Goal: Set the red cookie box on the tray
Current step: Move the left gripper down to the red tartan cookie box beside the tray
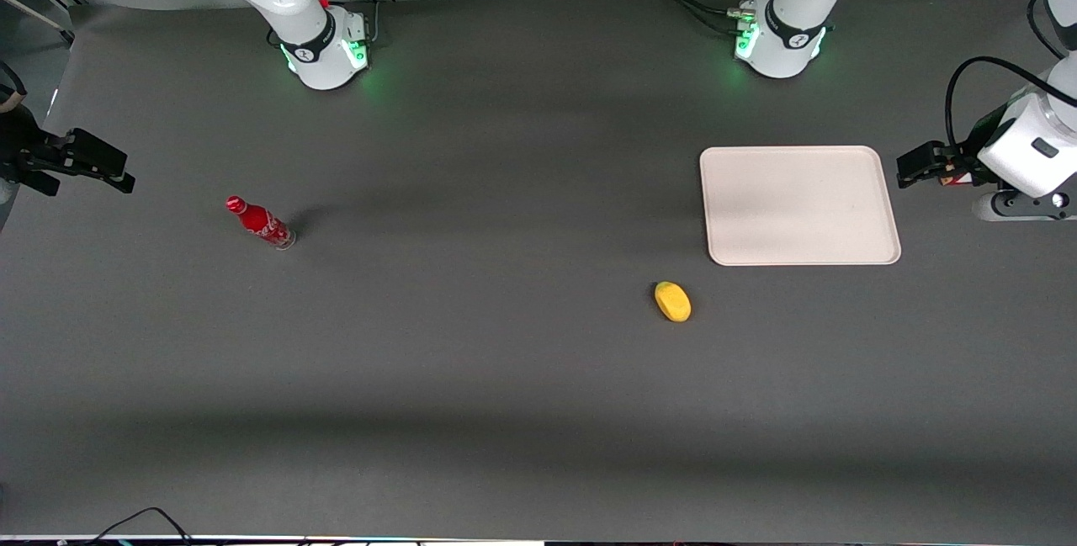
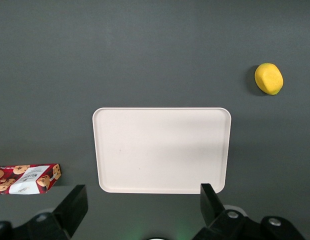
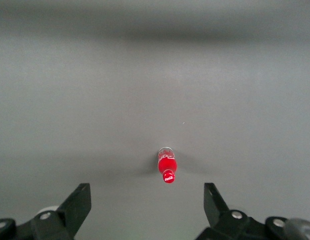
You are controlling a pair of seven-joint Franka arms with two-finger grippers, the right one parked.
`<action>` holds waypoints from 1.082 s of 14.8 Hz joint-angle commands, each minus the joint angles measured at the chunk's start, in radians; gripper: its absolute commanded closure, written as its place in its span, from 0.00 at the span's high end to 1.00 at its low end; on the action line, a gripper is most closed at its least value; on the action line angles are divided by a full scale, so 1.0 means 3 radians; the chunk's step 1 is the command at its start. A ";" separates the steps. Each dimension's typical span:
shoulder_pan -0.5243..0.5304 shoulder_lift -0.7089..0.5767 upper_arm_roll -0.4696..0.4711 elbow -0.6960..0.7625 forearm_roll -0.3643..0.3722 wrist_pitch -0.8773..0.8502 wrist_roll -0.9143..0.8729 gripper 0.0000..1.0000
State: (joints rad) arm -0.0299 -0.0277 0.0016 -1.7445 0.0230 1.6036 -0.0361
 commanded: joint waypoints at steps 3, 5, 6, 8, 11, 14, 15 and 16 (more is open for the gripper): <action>-0.0043 0.0021 0.0000 0.0073 0.0051 -0.0043 -0.0049 1.00; -0.0043 0.0087 -0.0041 0.0144 0.0071 -0.0043 -0.0048 1.00; -0.0049 0.0097 -0.0041 0.0144 0.0087 -0.0043 -0.0053 1.00; -0.0038 0.0097 -0.0046 0.0134 0.0087 -0.0053 -0.0033 1.00; -0.0018 0.0092 -0.0016 0.0139 0.0087 -0.0201 -0.0079 1.00; 0.0003 0.0092 0.0173 0.0119 0.0128 -0.0375 -0.0212 1.00; 0.0013 0.0092 0.0204 0.0109 0.0194 -0.0380 -0.0212 1.00; 0.0018 0.0092 0.0270 0.0093 0.0260 -0.0390 -0.0207 1.00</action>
State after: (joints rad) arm -0.0259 -0.0086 0.0431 -1.7300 0.0510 1.5186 -0.0771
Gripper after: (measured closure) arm 0.000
